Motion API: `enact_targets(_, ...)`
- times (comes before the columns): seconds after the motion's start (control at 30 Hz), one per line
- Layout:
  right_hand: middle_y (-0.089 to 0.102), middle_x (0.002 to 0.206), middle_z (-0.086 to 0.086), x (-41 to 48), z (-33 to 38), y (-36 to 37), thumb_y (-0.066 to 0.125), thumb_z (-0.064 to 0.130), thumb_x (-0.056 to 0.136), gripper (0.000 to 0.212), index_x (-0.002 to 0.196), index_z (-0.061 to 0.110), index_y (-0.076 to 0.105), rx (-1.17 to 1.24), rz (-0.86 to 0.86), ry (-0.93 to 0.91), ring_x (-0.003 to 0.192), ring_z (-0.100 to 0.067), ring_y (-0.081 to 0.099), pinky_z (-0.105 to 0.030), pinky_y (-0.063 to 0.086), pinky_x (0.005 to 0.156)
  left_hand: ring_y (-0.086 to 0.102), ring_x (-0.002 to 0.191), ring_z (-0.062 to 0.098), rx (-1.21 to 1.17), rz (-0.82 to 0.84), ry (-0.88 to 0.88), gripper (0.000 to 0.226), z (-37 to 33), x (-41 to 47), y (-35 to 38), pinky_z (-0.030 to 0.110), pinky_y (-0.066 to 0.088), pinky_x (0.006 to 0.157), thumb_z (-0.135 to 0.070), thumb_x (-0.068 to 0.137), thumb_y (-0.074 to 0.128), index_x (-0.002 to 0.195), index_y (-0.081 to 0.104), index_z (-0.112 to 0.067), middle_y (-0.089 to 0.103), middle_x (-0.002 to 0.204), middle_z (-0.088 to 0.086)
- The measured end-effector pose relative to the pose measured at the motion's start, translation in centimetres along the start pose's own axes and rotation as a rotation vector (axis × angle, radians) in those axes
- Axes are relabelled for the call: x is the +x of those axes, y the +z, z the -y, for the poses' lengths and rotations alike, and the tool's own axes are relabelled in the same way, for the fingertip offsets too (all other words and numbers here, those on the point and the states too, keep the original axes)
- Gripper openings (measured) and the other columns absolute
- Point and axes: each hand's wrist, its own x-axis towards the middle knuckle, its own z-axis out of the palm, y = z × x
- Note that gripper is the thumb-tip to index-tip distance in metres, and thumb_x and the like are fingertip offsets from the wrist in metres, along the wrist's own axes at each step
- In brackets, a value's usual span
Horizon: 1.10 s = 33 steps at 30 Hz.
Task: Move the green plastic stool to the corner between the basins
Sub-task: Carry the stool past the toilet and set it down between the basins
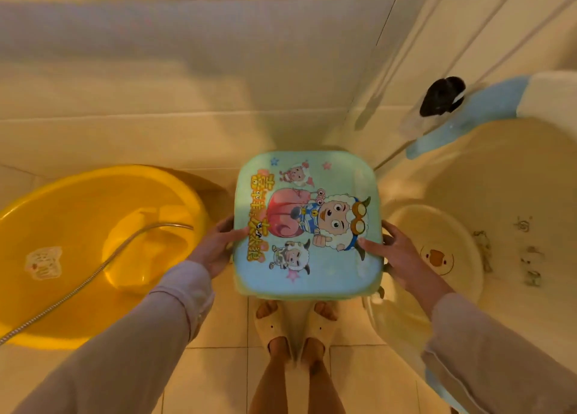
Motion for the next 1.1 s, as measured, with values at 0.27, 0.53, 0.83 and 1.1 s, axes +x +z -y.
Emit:
enact_targets(0.27,0.058,0.124,-0.014,5.4,-1.4,-1.3,0.069,-0.006,0.073,0.080,0.141,0.018,0.036,0.018,0.039,0.013,0.110,-0.031,0.056,-0.052,0.046,0.094,0.057,0.103,0.028,-0.074,0.011,-0.005,0.055,2.6,5.2,0.8,0.036,0.050,0.075,0.004,0.084,0.051,0.135,0.043,-0.016,0.059,0.117,0.008)
enact_targets(0.53,0.054,0.132,-0.021,6.7,-2.0,-1.7,0.065,-0.011,0.073,0.082,0.144,0.014,0.032,0.105,0.047,0.022,0.106,-0.030,0.055,-0.040,0.049,0.080,0.061,0.089,0.019,-0.118,0.022,0.004,0.051,3.1,6.5,1.8,0.034,0.060,0.064,0.007,0.085,0.049,0.129,0.044,-0.018,0.062,0.100,0.000)
enact_targets(0.83,0.053,0.133,-0.020,8.5,-2.9,-2.5,0.063,-0.014,0.075,0.087,0.147,0.017,0.026,0.010,0.104,0.069,0.110,-0.030,0.054,-0.049,0.046,0.091,0.061,0.089,0.020,-0.150,0.022,0.021,0.048,4.7,8.0,1.8,0.033,0.061,0.061,0.008,0.085,0.048,0.121,0.045,-0.025,0.062,0.101,0.000)
enact_targets(1.1,0.049,0.137,-0.021,9.0,-3.5,-3.8,0.064,-0.011,0.076,0.087,0.147,0.018,0.024,-0.151,0.134,0.096,0.110,-0.028,0.052,-0.046,0.045,0.089,0.061,0.091,0.021,-0.124,0.028,0.054,0.054,6.2,8.2,2.4,0.029,0.061,0.063,0.009,0.084,0.048,0.130,0.042,-0.019,0.062,0.104,0.001)
